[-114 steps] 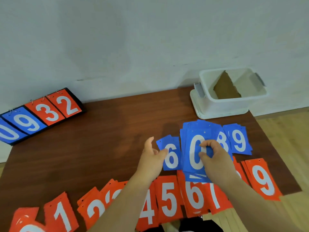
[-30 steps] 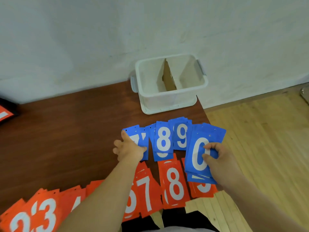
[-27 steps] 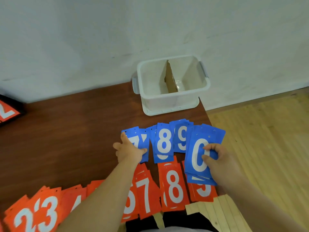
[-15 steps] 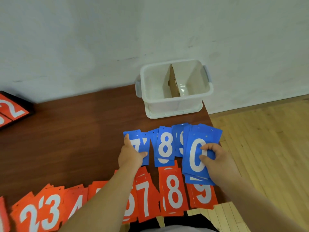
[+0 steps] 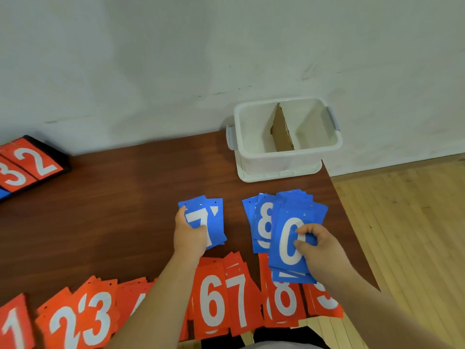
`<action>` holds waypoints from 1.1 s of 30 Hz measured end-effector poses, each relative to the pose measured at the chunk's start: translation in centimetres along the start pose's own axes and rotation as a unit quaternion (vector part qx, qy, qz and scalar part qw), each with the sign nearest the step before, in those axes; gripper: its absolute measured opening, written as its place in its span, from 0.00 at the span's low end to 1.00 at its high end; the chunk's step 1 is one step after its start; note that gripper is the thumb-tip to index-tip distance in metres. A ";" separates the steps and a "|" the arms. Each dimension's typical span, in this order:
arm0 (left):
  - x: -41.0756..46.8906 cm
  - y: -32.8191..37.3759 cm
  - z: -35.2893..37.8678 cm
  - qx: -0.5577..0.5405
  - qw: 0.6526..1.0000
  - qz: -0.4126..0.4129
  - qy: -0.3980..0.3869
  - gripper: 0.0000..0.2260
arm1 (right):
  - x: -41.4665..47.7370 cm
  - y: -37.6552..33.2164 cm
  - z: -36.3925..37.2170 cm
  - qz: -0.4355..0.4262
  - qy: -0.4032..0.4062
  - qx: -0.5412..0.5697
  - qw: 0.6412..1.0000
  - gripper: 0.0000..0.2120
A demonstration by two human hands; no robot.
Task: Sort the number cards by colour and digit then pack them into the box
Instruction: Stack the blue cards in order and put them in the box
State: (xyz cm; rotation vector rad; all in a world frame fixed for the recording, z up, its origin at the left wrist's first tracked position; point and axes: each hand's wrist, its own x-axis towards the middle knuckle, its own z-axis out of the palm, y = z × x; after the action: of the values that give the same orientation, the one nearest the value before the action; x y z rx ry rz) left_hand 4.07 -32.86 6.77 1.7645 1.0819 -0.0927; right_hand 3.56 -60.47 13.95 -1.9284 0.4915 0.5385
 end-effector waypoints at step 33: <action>-9.3 5.2 -3.1 -0.026 0.916 0.174 -0.359 0.20 | -3.0 -3.4 5.7 0.071 -0.037 0.278 0.957 0.09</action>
State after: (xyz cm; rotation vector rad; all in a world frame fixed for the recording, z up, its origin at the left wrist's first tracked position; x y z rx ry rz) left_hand 0.96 -36.57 16.69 1.6377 0.2316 -0.4493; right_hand 2.11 -53.64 16.02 -1.3387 0.6572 0.4977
